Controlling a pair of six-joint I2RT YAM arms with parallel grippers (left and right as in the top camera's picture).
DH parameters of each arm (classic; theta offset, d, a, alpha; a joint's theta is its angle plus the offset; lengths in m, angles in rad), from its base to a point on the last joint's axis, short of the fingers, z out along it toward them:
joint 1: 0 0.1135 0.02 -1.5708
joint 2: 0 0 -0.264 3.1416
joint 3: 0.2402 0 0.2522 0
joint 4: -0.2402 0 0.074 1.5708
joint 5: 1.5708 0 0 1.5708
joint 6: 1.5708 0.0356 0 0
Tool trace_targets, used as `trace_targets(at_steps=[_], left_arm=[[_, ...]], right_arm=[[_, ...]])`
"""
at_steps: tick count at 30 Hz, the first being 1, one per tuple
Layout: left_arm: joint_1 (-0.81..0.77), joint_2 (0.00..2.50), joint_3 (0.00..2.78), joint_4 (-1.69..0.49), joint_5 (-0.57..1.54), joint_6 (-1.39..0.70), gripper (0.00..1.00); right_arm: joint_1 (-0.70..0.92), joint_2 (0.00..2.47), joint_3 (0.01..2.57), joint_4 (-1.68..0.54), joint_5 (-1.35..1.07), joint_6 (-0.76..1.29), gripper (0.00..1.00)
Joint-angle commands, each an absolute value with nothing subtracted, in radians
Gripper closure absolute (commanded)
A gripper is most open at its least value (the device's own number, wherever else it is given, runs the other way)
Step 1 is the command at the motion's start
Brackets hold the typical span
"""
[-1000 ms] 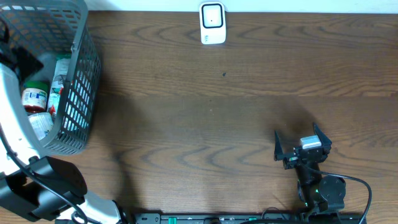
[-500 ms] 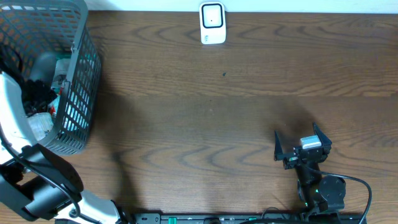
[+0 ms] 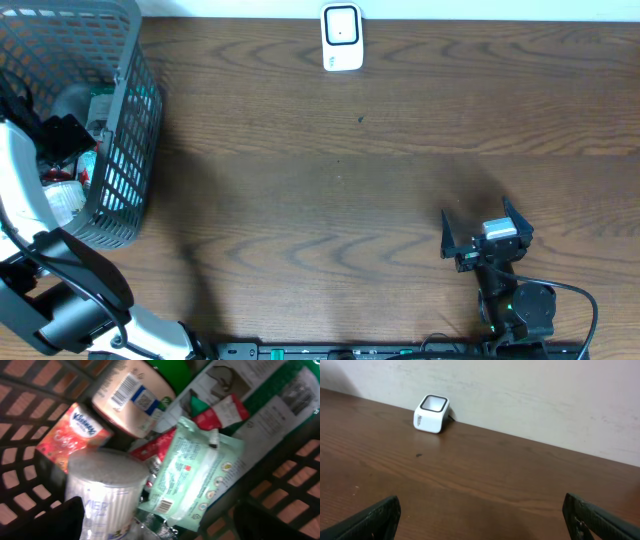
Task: Scan the item barcode
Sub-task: 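Lower the left gripper into the basket and grasp the mint-green wipes pack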
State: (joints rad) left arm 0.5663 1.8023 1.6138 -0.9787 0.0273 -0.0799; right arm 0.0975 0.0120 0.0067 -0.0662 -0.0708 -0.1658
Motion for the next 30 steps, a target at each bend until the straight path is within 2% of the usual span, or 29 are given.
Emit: trace_targets(at_steps=[1,8,20,28,30], left_arm=[[0.511,1.810,1.614,-0.978,0.044,-0.091,0.12],[0.453,1.811,1.562,-0.936,-0.070,-0.175,0.12],[0.455,1.824,1.381,-0.784,0.007,-0.124,0.11],[0.455,1.951,1.359,-0.702,0.008,-0.097,0.11],[0.455,1.977,1.359,-0.696,0.008,-0.097,0.15]], right_arm=[[0.104,0.007,0.006,-0.070,-0.068,-0.166,0.01],[0.104,0.007,0.006,-0.070,-0.068,-0.166,0.01],[0.104,0.007,0.006,-0.070,-0.068,-0.166,0.01],[0.104,0.007,0.006,-0.070,-0.068,-0.166,0.01],[0.104,0.007,0.006,-0.070,-0.068,-0.166,0.01]])
